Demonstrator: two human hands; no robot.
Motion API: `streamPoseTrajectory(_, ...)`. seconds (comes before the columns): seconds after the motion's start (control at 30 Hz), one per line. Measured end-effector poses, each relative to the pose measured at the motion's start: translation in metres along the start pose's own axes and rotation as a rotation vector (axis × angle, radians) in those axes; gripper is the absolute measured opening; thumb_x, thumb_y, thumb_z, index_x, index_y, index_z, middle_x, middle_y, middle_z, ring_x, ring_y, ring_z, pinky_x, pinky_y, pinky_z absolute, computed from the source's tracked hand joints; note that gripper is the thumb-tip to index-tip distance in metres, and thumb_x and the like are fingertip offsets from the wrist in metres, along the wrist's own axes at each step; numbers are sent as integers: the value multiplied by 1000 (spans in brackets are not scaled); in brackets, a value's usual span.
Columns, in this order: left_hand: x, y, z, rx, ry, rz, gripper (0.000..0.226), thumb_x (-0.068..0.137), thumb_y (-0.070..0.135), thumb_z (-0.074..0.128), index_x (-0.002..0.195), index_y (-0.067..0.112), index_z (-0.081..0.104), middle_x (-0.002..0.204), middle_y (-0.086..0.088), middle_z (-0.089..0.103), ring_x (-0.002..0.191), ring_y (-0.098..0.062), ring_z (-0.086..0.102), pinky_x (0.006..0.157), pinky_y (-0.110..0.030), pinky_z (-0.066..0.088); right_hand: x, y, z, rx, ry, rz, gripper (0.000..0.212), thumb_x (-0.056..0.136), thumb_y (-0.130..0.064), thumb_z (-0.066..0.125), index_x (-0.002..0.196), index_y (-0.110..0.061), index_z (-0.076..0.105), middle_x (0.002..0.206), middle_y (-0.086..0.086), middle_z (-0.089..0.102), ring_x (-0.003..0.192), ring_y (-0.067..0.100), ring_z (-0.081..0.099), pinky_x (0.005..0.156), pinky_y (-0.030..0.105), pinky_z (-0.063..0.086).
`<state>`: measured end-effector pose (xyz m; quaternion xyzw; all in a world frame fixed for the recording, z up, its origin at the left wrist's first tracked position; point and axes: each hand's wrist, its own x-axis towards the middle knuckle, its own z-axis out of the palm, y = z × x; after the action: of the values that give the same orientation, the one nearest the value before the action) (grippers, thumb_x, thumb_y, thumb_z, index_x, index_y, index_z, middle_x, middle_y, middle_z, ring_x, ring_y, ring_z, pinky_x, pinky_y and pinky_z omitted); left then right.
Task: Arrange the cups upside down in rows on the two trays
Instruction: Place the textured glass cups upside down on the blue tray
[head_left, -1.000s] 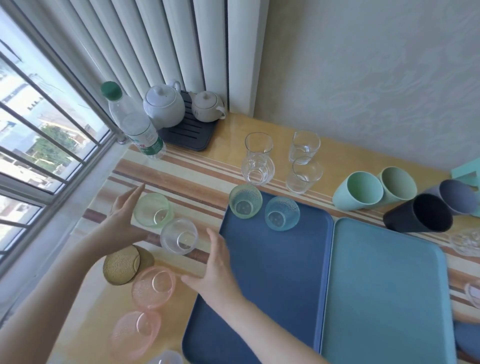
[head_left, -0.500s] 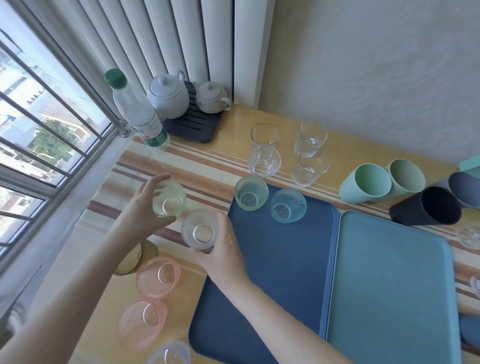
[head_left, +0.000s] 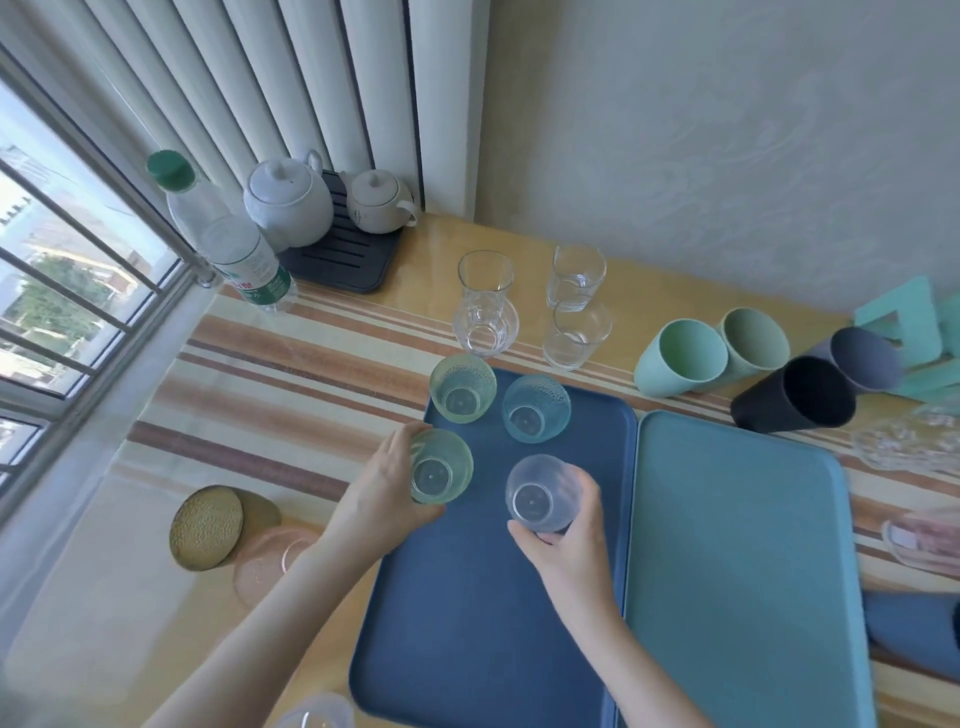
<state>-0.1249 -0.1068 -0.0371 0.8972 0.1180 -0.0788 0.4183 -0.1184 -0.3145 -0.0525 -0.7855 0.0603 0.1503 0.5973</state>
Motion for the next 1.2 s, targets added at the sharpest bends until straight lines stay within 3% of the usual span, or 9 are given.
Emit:
streamPoseTrajectory(0.2, -1, -4, 4, 9, 18, -13, 73, 61, 16, 77, 124, 21, 39, 114, 12, 47, 108, -3, 44, 84, -17, 34, 6, 10, 12, -92, -11, 2, 78, 65, -13, 79, 127, -28, 35, 130, -9, 43, 122, 11, 45, 95, 44, 48)
streamPoseTrajectory(0.57, -8, -6, 8, -28, 11, 15, 74, 62, 15, 76, 124, 23, 37, 117, 12, 48, 111, -2, 43, 87, -17, 35, 1, 6, 19, -128, -10, -18, 78, 65, -18, 81, 126, -30, 34, 128, -12, 42, 121, 8, 43, 95, 44, 47)
streamPoseTrajectory(0.7, -8, -9, 9, -9, -13, 6, 89, 62, 16, 79, 136, 18, 30, 126, 12, 42, 122, -8, 39, 97, -19, 32, 1, 5, 20, -99, -11, 0, 79, 64, -19, 82, 125, -32, 33, 128, -15, 41, 122, 10, 43, 98, 44, 45)
streamPoseTrajectory(0.83, -17, -9, 2, 56, -31, 14, 109, 59, 31, 83, 145, 18, 17, 137, 1, 39, 129, -18, 32, 107, -27, 25, -4, 4, 15, -118, -46, 64, 96, 66, -8, 81, 138, -26, 19, 135, -12, 27, 125, 5, 36, 103, 29, 39)
streamPoseTrajectory(0.93, -33, -8, -23, 3, 59, 23, 93, 66, 47, 72, 143, 24, 25, 131, 10, 42, 125, -16, 39, 104, -37, 37, -19, 7, 8, -145, -19, 93, 91, 70, -2, 76, 139, -22, 20, 133, -9, 25, 122, 9, 39, 97, 26, 43)
streamPoseTrajectory(1.03, -60, -12, -57, -16, 192, -10, 57, 79, 29, 68, 129, 37, 40, 121, 30, 42, 116, -12, 47, 98, -31, 38, -47, 13, 6, -185, -77, 105, 77, 73, -3, 71, 131, -31, 29, 129, -9, 33, 118, 6, 44, 88, 13, 42)
streamPoseTrajectory(1.1, -84, -26, -75, -16, 225, -59, 54, 83, 13, 65, 123, 43, 44, 118, 30, 44, 113, -12, 48, 97, -31, 37, -71, 15, 11, -213, -196, 97, 72, 76, -5, 69, 124, -43, 30, 128, -15, 36, 118, -1, 42, 86, 5, 38)
streamPoseTrajectory(1.2, -121, -48, -87, 34, 257, -83, 50, 80, 18, 67, 122, 39, 47, 118, 33, 44, 110, -14, 49, 96, -24, 36, -94, 9, 30, -253, -389, 47, 73, 80, -9, 64, 125, -53, 26, 131, -24, 31, 122, -9, 32, 93, 5, 34)
